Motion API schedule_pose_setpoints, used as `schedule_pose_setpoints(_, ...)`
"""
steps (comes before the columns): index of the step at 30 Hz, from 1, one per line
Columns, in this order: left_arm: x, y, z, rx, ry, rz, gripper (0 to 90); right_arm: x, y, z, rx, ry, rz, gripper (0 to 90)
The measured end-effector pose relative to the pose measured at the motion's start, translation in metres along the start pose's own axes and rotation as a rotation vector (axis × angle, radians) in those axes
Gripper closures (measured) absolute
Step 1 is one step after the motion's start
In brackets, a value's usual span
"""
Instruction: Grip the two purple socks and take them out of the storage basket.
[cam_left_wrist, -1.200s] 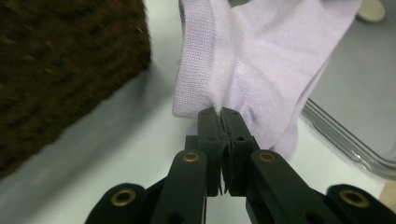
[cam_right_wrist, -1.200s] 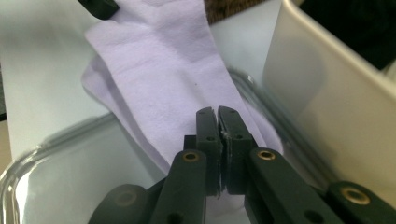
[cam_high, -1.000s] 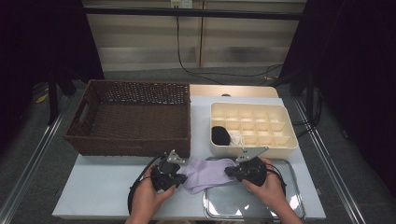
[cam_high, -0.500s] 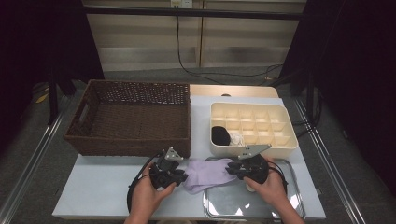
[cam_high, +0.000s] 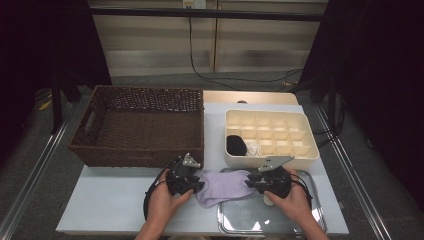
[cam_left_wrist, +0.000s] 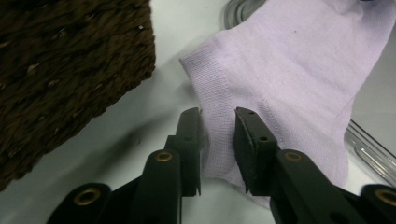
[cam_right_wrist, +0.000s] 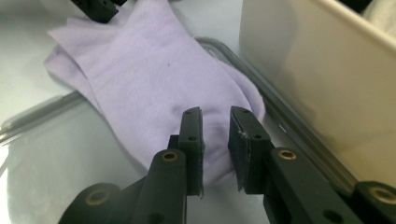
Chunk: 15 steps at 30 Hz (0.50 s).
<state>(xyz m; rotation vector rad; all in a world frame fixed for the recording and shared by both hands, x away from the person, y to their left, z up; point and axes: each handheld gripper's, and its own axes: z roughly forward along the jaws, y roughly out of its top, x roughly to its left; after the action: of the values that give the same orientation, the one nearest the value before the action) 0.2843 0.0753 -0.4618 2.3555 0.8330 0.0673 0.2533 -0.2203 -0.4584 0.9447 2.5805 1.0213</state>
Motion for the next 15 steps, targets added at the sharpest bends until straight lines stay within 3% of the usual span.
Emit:
schedule_pose_setpoints(4, -0.0052, 0.0017, 0.0011, 0.018, 0.011, 0.034, 81.7, 0.0033, -0.0065, 0.0061, 0.016, 0.008, -0.021, 78.4)
schedule_pose_setpoints(7, -0.0083, 0.0018, 0.0014, 0.017, 0.029, 0.045, 83.4, 0.0025, -0.009, 0.0075, 0.0, 0.045, 0.023, 86.7)
schedule_pose_setpoints(10, -0.0105, 0.0012, 0.0007, 0.016, 0.039, 0.054, 84.1, 0.0029, -0.0085, 0.0072, 0.01, 0.069, 0.036, 88.5)
schedule_pose_setpoints(13, -0.011, 0.0014, -0.0025, 0.011, 0.043, 0.053, 84.3, 0.0057, -0.0066, 0.0048, 0.023, 0.06, 0.03, 88.6)
schedule_pose_setpoints(15, -0.0103, 0.0017, -0.007, 0.006, 0.041, 0.049, 84.4, 0.005, -0.0051, 0.0022, -0.002, 0.071, 0.032, 88.6)
